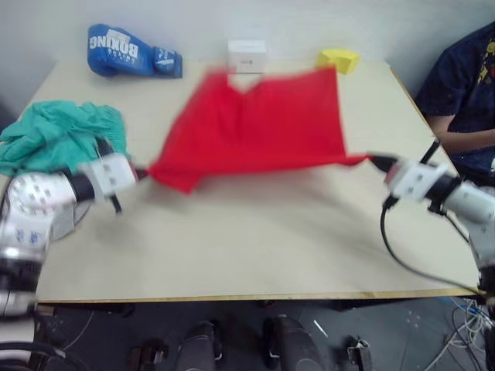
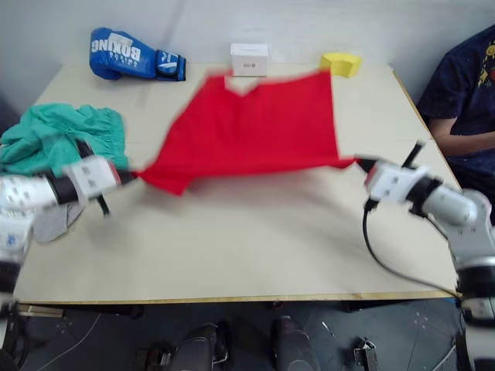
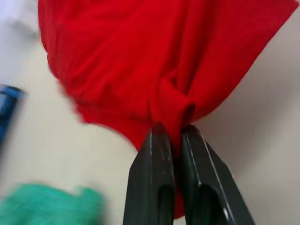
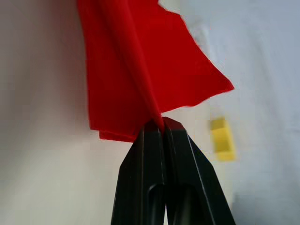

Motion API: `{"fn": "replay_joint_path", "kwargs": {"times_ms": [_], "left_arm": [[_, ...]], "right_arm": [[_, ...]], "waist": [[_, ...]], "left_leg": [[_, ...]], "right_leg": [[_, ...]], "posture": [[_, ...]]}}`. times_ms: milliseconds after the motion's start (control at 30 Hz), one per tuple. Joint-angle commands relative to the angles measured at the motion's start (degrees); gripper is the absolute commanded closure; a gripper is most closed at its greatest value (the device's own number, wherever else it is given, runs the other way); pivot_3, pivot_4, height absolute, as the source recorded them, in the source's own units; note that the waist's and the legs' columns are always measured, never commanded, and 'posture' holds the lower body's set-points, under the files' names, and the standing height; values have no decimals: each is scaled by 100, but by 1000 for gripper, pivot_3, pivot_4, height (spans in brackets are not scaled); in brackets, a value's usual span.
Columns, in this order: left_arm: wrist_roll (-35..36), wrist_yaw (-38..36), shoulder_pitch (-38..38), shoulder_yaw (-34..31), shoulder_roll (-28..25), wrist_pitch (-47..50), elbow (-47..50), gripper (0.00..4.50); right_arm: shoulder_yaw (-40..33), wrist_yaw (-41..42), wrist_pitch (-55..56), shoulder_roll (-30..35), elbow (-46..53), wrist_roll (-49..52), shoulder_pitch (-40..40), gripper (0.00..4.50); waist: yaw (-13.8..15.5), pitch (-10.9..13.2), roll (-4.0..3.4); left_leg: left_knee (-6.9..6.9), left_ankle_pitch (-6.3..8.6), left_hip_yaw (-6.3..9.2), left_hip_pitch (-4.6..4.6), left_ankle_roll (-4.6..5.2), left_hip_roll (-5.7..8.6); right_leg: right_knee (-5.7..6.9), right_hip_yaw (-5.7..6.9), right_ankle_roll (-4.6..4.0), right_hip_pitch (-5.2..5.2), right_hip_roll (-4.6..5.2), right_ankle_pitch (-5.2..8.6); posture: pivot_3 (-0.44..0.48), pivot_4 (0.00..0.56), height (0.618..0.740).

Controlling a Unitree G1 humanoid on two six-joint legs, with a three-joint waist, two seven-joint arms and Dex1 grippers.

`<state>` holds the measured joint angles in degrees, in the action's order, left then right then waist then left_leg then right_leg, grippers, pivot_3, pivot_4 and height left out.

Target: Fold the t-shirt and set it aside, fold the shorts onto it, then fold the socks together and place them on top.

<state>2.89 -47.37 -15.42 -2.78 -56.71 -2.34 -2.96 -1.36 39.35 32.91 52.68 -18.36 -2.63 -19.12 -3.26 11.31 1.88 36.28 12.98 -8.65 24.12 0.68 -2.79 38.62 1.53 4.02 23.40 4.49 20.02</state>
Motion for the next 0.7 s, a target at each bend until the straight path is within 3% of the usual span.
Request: {"fn": "replay_joint_path", "kwargs": {"times_ms": [33, 200, 333, 467, 700], "left_arm": [[147, -49, 817, -384, -172, 1231, 1572, 4500], [306, -375, 1712, -560, -359, 2316, 2606, 4500], [628, -638, 2119, -725, -396, 2833, 3026, 4500], [721, -707, 2192, -805, -416, 3086, 3144, 4500], [1109, -979, 2002, -869, -565, 3649, 3235, 4500]], "right_arm": [[-250, 656, -230, 368, 395, 565, 722, 4459], [-308, 1963, -1418, 921, 1477, 1604, 2054, 4459], [-499, 2543, -2725, 1330, 2362, 2233, 2940, 4459], [-600, 2289, -2856, 1243, 2439, 1788, 3134, 4459], [-936, 2252, -3331, 1018, 2816, 1951, 3427, 4459]], "waist": [[48, -1, -1], [137, -2, -2], [143, -7, -8], [151, -11, -6], [163, -13, -4]], "left_leg": [[0, 0, 3, -6, 0, 2], [-26, 22, 9, -86, 1, 2], [-33, 58, 18, -110, 23, -10], [-29, 72, 20, -110, 9, -12], [-29, 81, 22, -107, -4, -12]], "right_leg": [[-1, 0, 0, -7, 2, 0], [-49, 3, -3, -97, 4, 2], [-67, 10, -11, -124, 1, 2], [-71, 15, -19, -126, 1, 3], [-79, 20, -24, -126, 2, 5]], "posture": [[0, 150, 740], [0, 150, 740], [0, 150, 740], [0, 150, 740], [0, 150, 740]]}}
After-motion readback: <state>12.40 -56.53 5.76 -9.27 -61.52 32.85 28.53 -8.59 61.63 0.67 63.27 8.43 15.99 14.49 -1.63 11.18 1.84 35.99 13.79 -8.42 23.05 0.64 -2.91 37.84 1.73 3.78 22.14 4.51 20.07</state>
